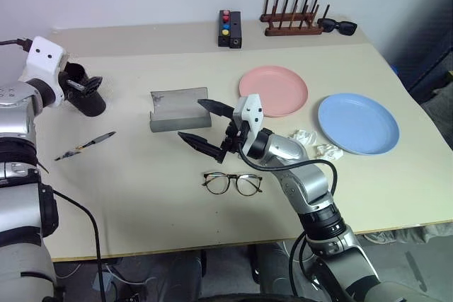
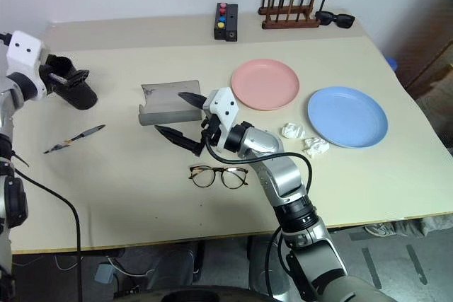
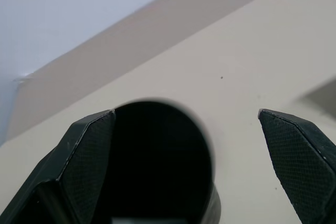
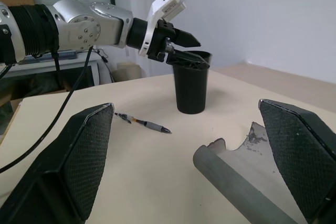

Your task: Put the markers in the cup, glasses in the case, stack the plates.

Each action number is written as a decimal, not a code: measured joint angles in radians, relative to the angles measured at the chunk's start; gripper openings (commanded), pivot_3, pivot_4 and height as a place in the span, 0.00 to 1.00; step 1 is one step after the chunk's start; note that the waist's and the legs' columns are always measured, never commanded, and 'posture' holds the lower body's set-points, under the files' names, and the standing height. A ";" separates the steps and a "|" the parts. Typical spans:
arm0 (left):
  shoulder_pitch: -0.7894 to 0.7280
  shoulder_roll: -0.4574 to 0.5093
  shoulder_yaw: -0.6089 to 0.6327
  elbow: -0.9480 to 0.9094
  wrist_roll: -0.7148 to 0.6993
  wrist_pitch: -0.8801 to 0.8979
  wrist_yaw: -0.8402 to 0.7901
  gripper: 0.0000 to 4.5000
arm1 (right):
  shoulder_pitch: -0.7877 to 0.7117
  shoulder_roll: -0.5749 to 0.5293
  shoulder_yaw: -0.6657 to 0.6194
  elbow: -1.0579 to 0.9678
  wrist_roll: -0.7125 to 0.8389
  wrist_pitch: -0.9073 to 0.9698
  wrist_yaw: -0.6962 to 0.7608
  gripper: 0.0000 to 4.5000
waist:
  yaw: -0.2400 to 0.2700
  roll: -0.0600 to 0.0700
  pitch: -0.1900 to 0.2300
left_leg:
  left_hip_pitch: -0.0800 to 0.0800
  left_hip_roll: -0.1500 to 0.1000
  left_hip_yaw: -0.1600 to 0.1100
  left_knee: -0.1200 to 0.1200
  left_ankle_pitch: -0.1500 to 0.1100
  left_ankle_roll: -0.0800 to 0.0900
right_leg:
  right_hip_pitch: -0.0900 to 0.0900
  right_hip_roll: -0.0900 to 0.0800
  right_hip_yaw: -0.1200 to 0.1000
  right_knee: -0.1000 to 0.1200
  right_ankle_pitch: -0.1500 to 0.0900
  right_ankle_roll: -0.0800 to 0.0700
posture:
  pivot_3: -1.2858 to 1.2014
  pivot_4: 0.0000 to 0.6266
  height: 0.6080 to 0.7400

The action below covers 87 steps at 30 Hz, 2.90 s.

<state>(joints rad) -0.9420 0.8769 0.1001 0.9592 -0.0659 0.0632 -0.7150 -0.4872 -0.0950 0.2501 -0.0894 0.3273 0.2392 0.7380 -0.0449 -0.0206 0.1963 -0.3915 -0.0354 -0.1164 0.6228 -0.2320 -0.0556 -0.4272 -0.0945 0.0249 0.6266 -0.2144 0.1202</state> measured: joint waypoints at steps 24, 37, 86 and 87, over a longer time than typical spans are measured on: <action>0.292 0.163 0.055 -0.411 -0.156 0.050 -0.472 0.99 | -0.003 -0.003 -0.003 0.001 -0.001 0.000 0.000 1.00 | -0.019 0.001 0.000 | 0.001 0.000 0.000 -0.001 0.000 0.000 | -0.001 0.000 0.000 0.002 -0.001 -0.001 | 0.52 0.24 0.99; 0.279 0.193 -0.152 -0.217 0.056 -0.036 -0.568 0.99 | -0.010 -0.070 0.021 0.006 -0.020 0.006 0.072 1.00 | -0.011 0.000 0.000 | 0.000 0.000 0.000 0.000 0.000 0.000 | -0.001 0.000 0.000 0.002 -0.001 -0.001 | 0.52 0.24 0.99; 0.058 -0.077 0.278 -0.394 -0.171 -0.085 0.154 0.01 | -0.009 -0.063 0.037 -0.009 -0.009 0.036 0.098 1.00 | 0.000 -0.001 0.000 | 0.000 0.000 -0.002 0.004 0.000 0.000 | 0.000 0.001 0.000 0.004 0.000 -0.001 | 0.52 0.24 0.99; 0.051 -0.083 0.279 -0.360 -0.157 -0.116 0.196 0.01 | -0.011 -0.057 0.037 -0.006 -0.009 0.034 0.094 1.00 | 0.001 -0.001 0.000 | 0.000 0.000 -0.002 0.004 0.000 0.000 | 0.000 0.001 0.000 0.004 0.000 -0.001 | 0.52 0.24 0.99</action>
<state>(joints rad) -0.8915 0.7936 0.3795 0.5993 -0.2232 -0.0525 -0.5190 -0.4979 -0.1516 0.2868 -0.0950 0.3180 0.2735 0.8321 -0.0442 -0.0220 0.1965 -0.3914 -0.0353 -0.1180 0.6271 -0.2319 -0.0555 -0.4271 -0.0940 0.0246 0.6302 -0.2149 0.1196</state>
